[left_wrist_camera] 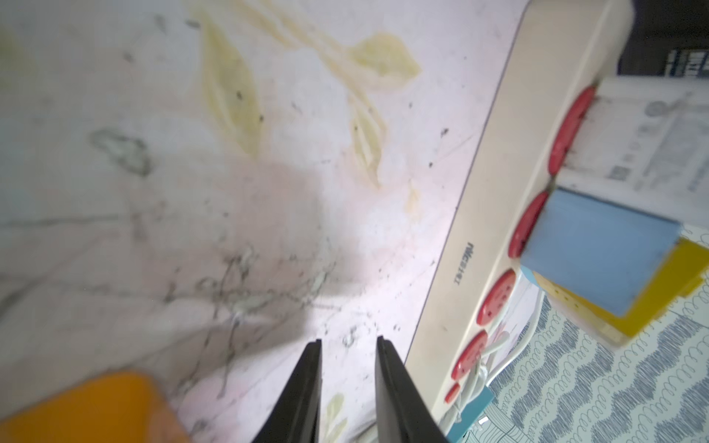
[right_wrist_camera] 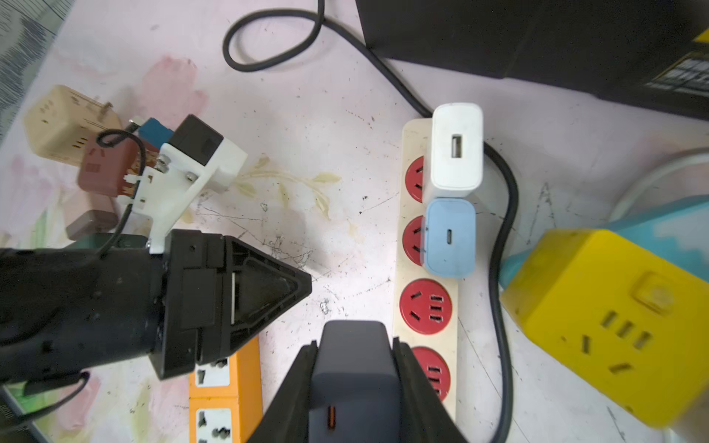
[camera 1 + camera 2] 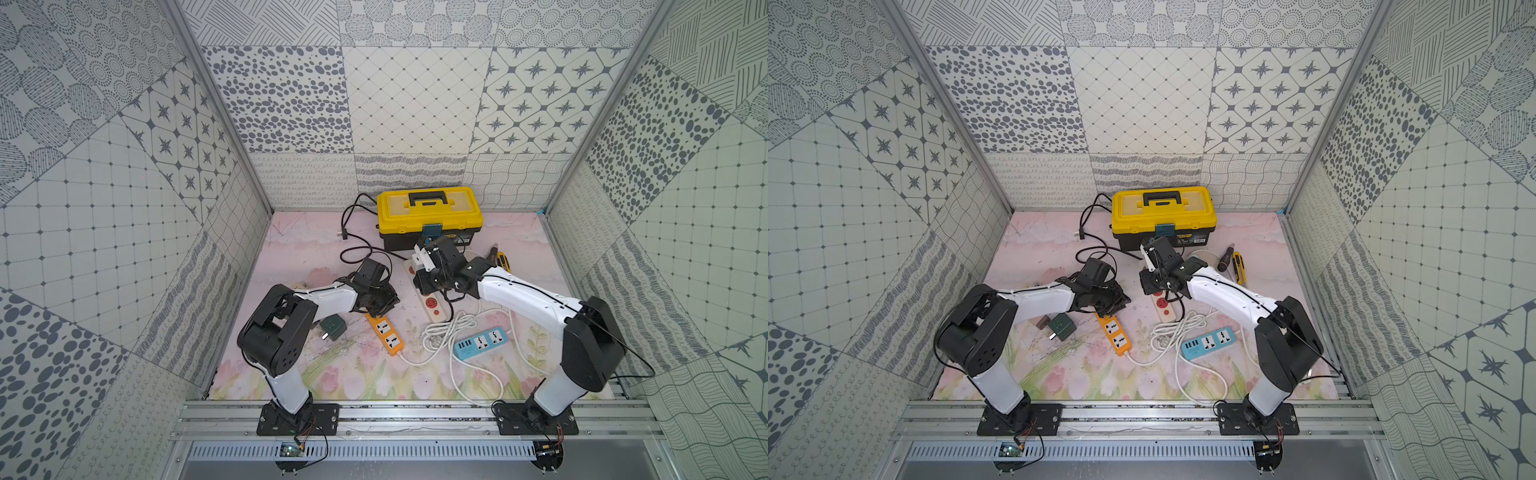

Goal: Pull the plug off the socket
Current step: Remove the plug from the socket, then place the plug at the center of the board.

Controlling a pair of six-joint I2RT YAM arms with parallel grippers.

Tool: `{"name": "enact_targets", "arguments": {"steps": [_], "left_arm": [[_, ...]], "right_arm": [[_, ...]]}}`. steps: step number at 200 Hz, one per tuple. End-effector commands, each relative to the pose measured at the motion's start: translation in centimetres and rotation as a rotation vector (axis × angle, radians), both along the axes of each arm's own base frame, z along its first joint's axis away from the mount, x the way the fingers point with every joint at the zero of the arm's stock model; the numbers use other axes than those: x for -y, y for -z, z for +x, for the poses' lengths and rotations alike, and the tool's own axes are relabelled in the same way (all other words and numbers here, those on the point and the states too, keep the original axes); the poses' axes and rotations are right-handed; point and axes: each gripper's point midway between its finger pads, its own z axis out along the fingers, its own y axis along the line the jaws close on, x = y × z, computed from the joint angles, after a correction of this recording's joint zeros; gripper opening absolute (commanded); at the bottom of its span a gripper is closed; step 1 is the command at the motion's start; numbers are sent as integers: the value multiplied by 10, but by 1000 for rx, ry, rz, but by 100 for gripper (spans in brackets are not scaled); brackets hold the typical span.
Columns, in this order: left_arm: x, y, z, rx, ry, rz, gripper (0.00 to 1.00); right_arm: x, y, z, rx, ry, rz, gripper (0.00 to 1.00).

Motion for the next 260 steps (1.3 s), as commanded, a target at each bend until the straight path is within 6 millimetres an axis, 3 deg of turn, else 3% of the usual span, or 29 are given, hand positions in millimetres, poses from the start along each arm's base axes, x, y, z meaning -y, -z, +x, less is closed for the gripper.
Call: {"name": "enact_targets", "arguments": {"steps": [1,37,70,98,139,185,215,260], "left_arm": [[-29,-44,-7,202,78,110,30],[-63,-123,-29,553,152,160,33],[-109,-179,-65,818,67,243,68],[-135,-212,-97,1018,-24,237,84],[-156,-228,-122,1126,-106,233,91],[-158,-231,-127,1152,-116,216,92],[-153,-227,-123,1159,-119,181,100],[-149,-222,-113,1180,-147,147,100]], "right_arm": [[1,-41,-2,107,-10,142,24],[-11,-59,-17,120,-64,421,24],[-50,-71,-25,32,-176,739,25],[-94,-52,-23,-88,-224,810,26],[-148,8,-13,-191,-194,656,27],[-183,60,20,-252,-147,533,29],[-209,72,38,-266,-154,507,30],[-237,89,51,-288,-161,470,31]]}}
